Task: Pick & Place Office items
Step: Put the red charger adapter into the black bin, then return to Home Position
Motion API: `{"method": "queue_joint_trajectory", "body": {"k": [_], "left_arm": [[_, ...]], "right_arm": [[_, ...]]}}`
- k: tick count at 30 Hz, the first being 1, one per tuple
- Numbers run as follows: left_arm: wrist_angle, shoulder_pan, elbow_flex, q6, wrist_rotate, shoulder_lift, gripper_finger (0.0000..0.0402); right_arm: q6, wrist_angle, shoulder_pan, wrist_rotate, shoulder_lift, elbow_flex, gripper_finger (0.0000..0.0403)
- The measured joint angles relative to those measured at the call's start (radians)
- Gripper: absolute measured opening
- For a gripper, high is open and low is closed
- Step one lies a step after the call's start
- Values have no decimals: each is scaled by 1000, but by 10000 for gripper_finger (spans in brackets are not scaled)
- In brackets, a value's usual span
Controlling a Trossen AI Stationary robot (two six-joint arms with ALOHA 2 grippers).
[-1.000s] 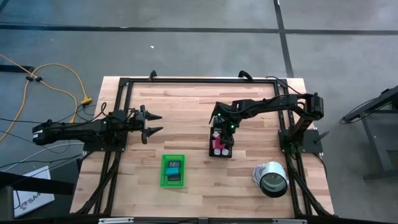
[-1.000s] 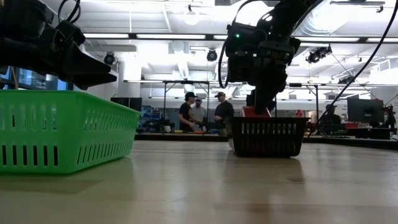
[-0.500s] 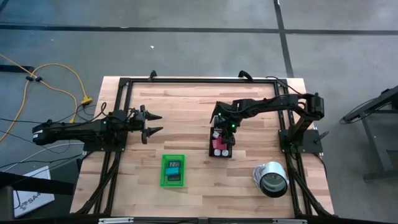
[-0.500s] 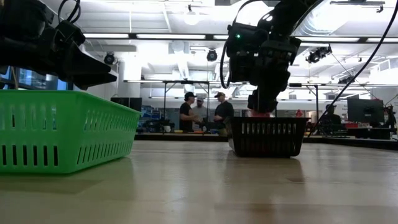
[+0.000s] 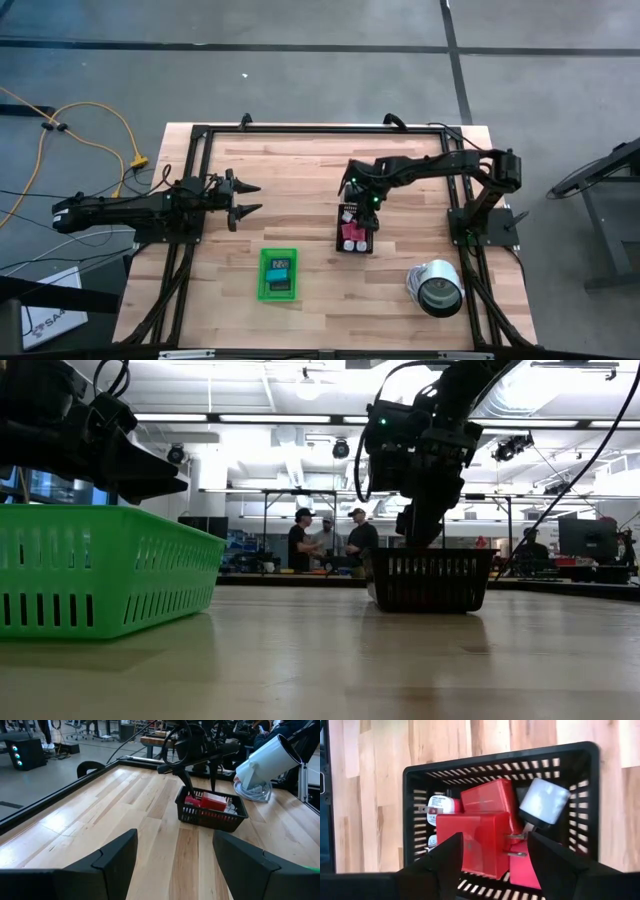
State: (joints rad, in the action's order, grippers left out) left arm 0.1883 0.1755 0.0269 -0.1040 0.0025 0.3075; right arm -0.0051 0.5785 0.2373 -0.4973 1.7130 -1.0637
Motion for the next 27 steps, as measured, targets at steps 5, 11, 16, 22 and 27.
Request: {"method": "queue_joint_trajectory", "body": {"k": [5,11,16,22,27], "left_arm": [[0,0,0,0,0,0,252],[0,0,0,0,0,0,252],[0,0,0,0,0,0,252],[0,0,0,0,0,0,252],[0,0,0,0,0,0,252]], "right_arm": [[-1,0,18,0,0,0,207],[-29,-5,41,-2,0,0,207],[-56,24,40,1,-1,-36,207],[-76,80,35,31,-16,-103,207],[-78,100,10,88,-62,-157,207]]}}
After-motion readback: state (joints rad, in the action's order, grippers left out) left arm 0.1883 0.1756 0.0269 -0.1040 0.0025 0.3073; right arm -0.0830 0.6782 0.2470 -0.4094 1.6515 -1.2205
